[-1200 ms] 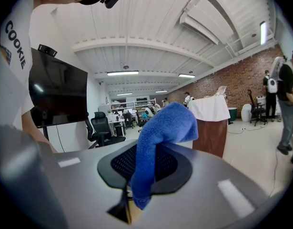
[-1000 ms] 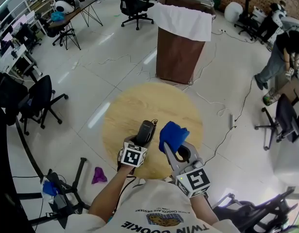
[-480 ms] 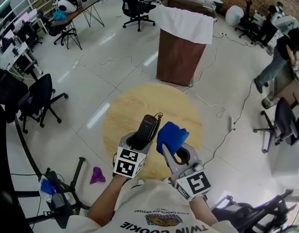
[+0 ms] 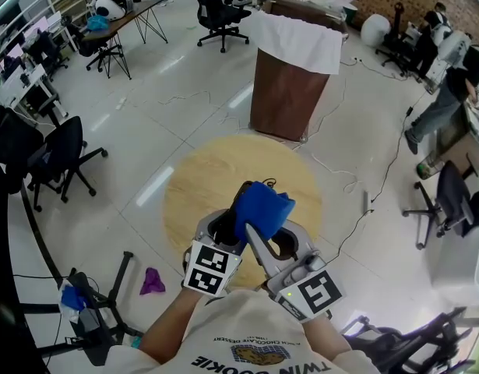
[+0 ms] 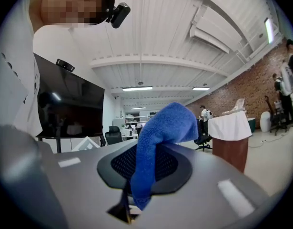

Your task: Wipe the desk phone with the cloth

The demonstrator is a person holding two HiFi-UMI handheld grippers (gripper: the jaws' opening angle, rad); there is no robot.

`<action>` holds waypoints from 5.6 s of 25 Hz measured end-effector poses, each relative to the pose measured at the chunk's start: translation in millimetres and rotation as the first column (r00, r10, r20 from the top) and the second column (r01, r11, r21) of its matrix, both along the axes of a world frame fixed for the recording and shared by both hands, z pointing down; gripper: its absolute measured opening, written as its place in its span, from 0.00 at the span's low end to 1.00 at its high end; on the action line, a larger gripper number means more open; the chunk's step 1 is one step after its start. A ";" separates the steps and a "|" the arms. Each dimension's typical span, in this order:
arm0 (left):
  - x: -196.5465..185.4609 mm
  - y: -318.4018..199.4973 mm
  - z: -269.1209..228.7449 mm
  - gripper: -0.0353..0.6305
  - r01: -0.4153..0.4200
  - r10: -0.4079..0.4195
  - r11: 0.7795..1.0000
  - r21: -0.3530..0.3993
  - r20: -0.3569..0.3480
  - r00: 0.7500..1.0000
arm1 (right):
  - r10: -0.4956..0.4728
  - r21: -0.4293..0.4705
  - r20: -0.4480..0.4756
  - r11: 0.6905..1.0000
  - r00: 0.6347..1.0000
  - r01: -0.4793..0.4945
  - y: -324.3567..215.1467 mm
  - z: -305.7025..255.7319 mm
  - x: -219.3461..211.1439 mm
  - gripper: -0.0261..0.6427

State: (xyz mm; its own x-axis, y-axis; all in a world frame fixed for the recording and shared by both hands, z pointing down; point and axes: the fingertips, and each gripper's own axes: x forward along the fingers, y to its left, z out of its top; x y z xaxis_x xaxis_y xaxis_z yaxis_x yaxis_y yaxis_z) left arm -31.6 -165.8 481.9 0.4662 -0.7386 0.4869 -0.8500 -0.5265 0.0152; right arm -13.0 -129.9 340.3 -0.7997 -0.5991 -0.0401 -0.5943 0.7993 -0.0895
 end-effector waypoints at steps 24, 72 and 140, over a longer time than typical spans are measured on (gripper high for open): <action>9.7 21.1 -19.4 0.44 -0.052 0.051 0.997 0.062 0.020 0.999 | -0.025 -0.012 -0.006 1.000 1.000 0.025 -13.2 -0.9 -17.5 0.13; 10.3 45.6 -74.9 0.44 -0.064 0.078 0.985 0.157 -0.086 0.993 | 0.120 0.149 0.002 0.982 0.993 -0.119 -107.8 -34.2 64.6 0.13; -4.0 -3.4 -126.2 0.44 -0.010 0.059 0.979 0.204 -0.235 0.970 | -0.122 -0.034 -0.067 0.992 0.990 0.120 15.2 111.1 -27.5 0.13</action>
State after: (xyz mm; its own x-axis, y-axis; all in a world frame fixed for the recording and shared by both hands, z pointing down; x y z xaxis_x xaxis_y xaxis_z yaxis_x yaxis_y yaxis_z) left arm -35.6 -169.2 355.6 0.5778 -0.7906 0.2026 -0.8156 -0.5688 0.1064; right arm -40.5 -114.7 451.5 -0.8665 -0.4980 0.0344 -0.4991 0.8631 -0.0766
